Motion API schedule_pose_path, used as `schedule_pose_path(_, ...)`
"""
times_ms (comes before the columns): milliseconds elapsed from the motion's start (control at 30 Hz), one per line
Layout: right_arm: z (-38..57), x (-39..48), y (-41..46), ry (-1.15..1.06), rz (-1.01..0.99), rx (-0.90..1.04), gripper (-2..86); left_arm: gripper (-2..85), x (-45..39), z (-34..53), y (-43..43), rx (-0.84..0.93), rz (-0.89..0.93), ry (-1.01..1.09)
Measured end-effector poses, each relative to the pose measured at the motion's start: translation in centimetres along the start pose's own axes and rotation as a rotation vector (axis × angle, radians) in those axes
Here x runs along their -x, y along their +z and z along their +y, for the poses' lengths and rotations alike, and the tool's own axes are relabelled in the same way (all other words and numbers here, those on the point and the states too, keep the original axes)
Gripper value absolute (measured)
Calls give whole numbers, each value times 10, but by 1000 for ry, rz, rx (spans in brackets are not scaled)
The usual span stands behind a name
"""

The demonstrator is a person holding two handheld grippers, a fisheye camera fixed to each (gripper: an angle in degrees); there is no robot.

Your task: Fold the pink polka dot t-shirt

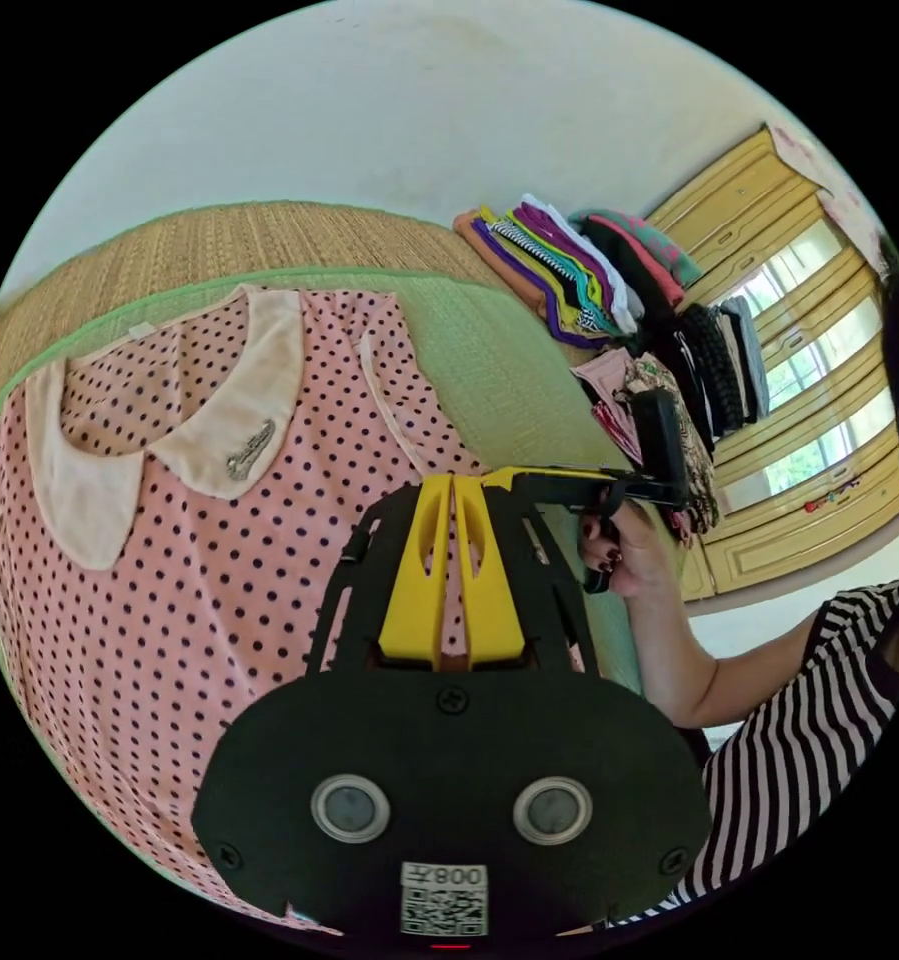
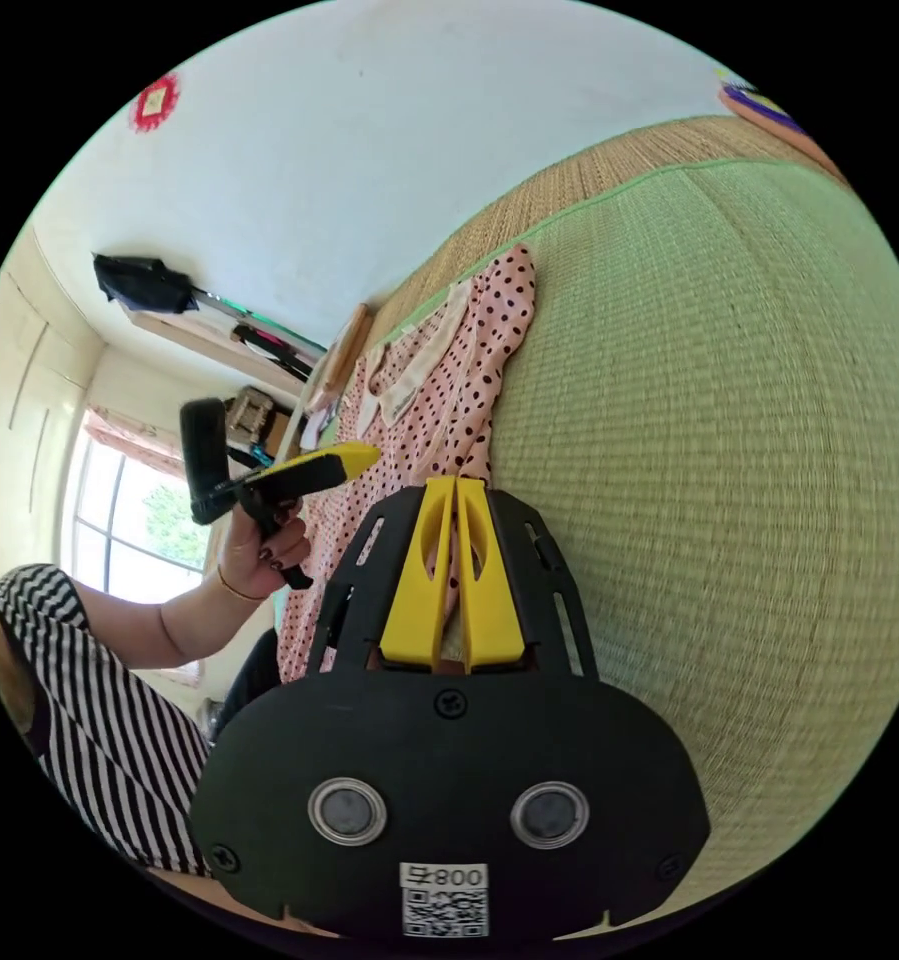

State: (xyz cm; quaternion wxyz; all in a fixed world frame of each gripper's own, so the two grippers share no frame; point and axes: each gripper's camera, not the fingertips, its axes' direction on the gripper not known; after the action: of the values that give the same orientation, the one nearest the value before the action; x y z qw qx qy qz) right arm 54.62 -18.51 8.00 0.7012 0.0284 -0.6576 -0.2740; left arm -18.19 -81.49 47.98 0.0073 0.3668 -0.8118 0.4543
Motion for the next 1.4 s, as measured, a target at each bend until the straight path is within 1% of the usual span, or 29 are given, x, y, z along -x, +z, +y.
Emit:
schedule_pose_path(33,0,-7,-2,13,-33,-14,1,4,1,5,-12,-6,3,-17)
schedule_pose_path(100,5,-35,-9,77,-183,-95,1,6,12,33,-63,-38,-13,-111)
schedule_pose_path(133,6,-41,-12,86,-213,-122,1,6,15,41,-77,-50,-20,-136)
schedule_pose_path(200,13,-64,-16,155,-294,-205,1,10,30,75,-135,-102,-68,-243)
schedule_pose_path(233,15,-70,-16,170,-320,-224,1,12,34,84,-149,-114,-85,-270)
schedule_pose_path(300,19,-94,-13,233,-428,-297,2,23,50,116,-206,-160,-158,-382)
schedule_pose_path(367,19,-101,-9,229,-454,-337,3,35,60,138,-249,-213,-210,-454)
schedule_pose_path(467,21,-94,9,235,-379,-313,7,52,78,164,-313,-291,-275,-552)
schedule_pose_path(533,20,-79,26,215,-329,-286,12,59,91,173,-345,-336,-270,-578)
schedule_pose_path(600,8,-51,61,170,-254,-209,24,66,110,178,-383,-392,-260,-607)
schedule_pose_path(733,-25,2,136,51,-179,-80,45,74,137,170,-426,-409,-224,-619)
schedule_pose_path(800,-51,37,196,-40,-145,5,56,73,149,164,-443,-390,-182,-619)
schedule_pose_path(833,-58,46,213,-64,-138,28,58,72,150,162,-447,-382,-168,-611)
schedule_pose_path(900,-84,78,283,-148,-97,116,63,55,151,160,-462,-355,-150,-604)
schedule_pose_path(933,-91,86,302,-170,-89,137,64,50,150,161,-468,-362,-146,-603)
schedule_pose_path(1000,-113,117,377,-263,-42,211,68,33,149,165,-485,-381,-93,-600)
schedule_pose_path(1033,-119,125,395,-284,-21,227,68,29,148,166,-490,-393,-83,-603)
schedule_pose_path(1100,-137,154,469,-378,49,283,70,21,147,170,-510,-413,-23,-597)
schedule_pose_path(1133,-141,161,488,-400,72,297,70,20,148,171,-514,-416,-5,-595)
schedule_pose_path(1200,-153,187,561,-490,190,360,71,16,149,176,-532,-439,63,-599)
schedule_pose_path(1233,-155,192,578,-514,224,366,72,16,148,177,-537,-444,73,-598)
schedule_pose_path(1300,-161,209,641,-599,345,409,72,14,143,175,-554,-436,90,-581)
schedule_pose_path(1400,-164,217,702,-671,458,436,74,13,137,172,-571,-420,111,-566)
